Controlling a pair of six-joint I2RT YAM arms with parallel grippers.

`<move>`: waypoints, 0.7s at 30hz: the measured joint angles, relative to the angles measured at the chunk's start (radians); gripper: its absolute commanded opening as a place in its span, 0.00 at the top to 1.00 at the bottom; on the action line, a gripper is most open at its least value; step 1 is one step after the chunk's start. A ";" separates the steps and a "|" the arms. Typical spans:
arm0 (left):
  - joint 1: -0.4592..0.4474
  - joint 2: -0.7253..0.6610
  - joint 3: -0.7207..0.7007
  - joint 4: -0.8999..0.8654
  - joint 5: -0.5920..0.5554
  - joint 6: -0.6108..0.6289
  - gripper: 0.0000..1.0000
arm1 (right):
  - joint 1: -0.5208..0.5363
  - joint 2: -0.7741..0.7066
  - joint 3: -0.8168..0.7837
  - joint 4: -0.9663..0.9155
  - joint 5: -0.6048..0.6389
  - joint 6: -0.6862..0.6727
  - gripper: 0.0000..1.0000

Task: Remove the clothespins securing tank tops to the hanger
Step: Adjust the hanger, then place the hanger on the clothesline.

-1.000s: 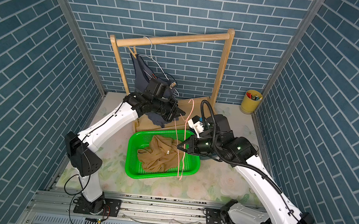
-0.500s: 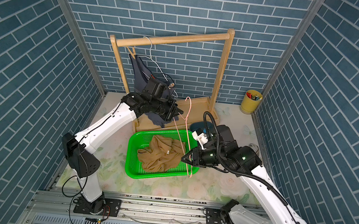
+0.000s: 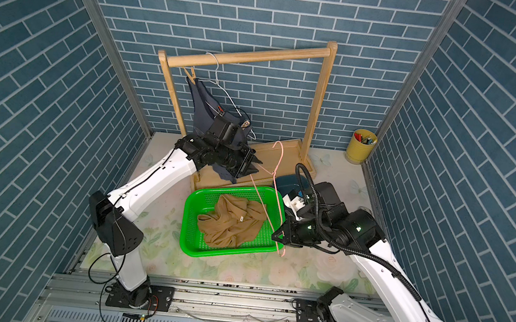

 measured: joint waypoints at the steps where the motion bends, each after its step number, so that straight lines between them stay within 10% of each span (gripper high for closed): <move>1: 0.003 -0.005 0.003 -0.027 -0.005 0.021 0.47 | 0.000 0.010 0.026 -0.033 0.016 -0.003 1.00; 6: 0.017 -0.029 0.021 -0.188 -0.054 0.130 0.26 | -0.002 0.103 0.209 -0.215 0.111 -0.034 1.00; 21: 0.130 -0.209 -0.060 -0.373 -0.161 0.325 0.24 | -0.171 0.476 0.811 -0.393 0.272 -0.191 1.00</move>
